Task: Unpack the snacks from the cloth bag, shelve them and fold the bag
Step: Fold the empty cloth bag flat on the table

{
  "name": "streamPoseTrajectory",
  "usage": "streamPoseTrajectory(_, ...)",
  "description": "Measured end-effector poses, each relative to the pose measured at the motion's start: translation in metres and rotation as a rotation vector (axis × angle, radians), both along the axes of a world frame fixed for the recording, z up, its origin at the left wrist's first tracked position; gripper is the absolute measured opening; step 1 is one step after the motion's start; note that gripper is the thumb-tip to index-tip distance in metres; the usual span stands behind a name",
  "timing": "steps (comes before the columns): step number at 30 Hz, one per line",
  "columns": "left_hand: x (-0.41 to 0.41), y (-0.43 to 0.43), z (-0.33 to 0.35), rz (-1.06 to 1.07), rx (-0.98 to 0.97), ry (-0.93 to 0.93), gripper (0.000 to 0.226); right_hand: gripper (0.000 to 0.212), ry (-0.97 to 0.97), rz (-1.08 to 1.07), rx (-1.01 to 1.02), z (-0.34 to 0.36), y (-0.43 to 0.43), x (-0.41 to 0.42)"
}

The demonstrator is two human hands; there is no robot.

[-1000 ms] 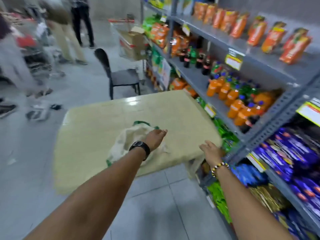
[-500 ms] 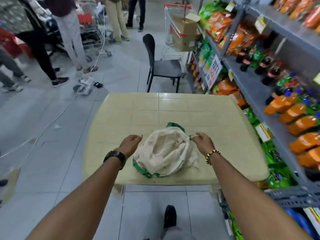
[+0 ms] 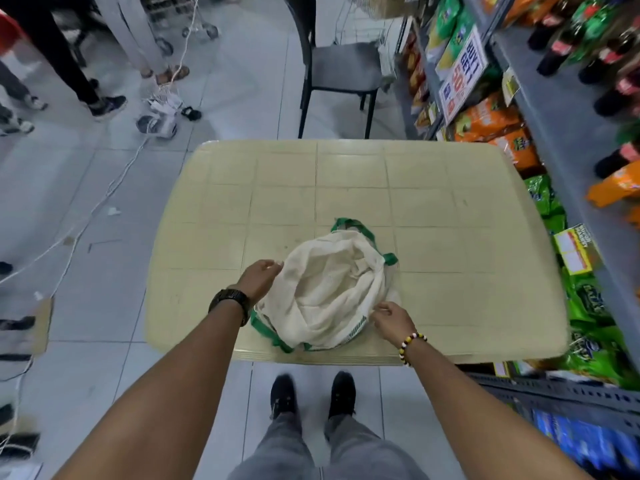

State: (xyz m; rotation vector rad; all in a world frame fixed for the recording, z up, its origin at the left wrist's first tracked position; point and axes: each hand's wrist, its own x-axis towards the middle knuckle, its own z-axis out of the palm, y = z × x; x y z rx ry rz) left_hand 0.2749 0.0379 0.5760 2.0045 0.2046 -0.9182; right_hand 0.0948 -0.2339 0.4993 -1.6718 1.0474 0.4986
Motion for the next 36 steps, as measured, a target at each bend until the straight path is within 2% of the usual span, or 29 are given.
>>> streamPoseTrajectory(1, 0.005, 0.001, -0.008, -0.018, 0.017, 0.001, 0.057, 0.056, 0.012, -0.037, 0.028, 0.006, 0.006, -0.001)
streamPoseTrajectory(4, 0.026, -0.002, -0.034, -0.080, 0.031, 0.004, 0.063, 0.011, 0.018, -0.252, 0.152, 0.017, 0.024, 0.001)
streamPoseTrajectory(7, 0.041, -0.017, -0.039, -0.106, 0.015, -0.027, 0.050, 0.025, 0.001, -0.506, 0.266, 0.010, 0.035, 0.001)
streamPoseTrajectory(9, 0.055, -0.025, -0.049, -0.078, 0.001, -0.032, 0.030, 0.023, -0.045, -0.635, 0.295, 0.005, 0.041, 0.000)
streamPoseTrajectory(12, 0.070, -0.031, -0.069, -0.005, -0.030, 0.085, 0.027, 0.018, -0.121, -0.751, 0.335, 0.004, 0.050, 0.001)
streamPoseTrajectory(15, 0.069, -0.033, -0.064, -0.082, -0.069, 0.226, 0.024, 0.018, -0.183, -0.788, 0.317, 0.007, 0.055, 0.004)
streamPoseTrajectory(17, 0.067, -0.034, -0.060, -0.185, -0.098, 0.341, 0.035, 0.015, -0.188, -0.784, 0.292, 0.005, 0.056, 0.004)
streamPoseTrajectory(19, 0.066, -0.033, -0.057, -0.300, -0.073, 0.375, 0.043, 0.012, -0.192, -0.792, 0.283, 0.008, 0.055, 0.006)
streamPoseTrajectory(21, 0.067, -0.031, -0.059, -0.400, -0.014, 0.356, 0.048, 0.011, -0.206, -0.822, 0.268, 0.012, 0.055, 0.009)
streamPoseTrajectory(23, 0.063, -0.033, -0.059, -0.460, 0.030, 0.325, 0.043, 0.007, -0.230, -0.844, 0.219, 0.017, 0.050, 0.009)
streamPoseTrajectory(26, 0.055, -0.037, -0.062, -0.505, 0.042, 0.304, 0.009, 0.013, -0.265, -0.883, 0.159, 0.026, 0.039, 0.005)
streamPoseTrajectory(29, 0.048, -0.041, -0.068, -0.543, 0.122, 0.214, 0.022, 0.023, -0.297, -0.887, 0.144, 0.033, 0.024, 0.002)
streamPoseTrajectory(36, 0.035, -0.050, -0.073, -0.495, 0.156, -0.023, 0.018, 0.028, -0.309, -0.847, 0.142, 0.030, 0.002, 0.004)
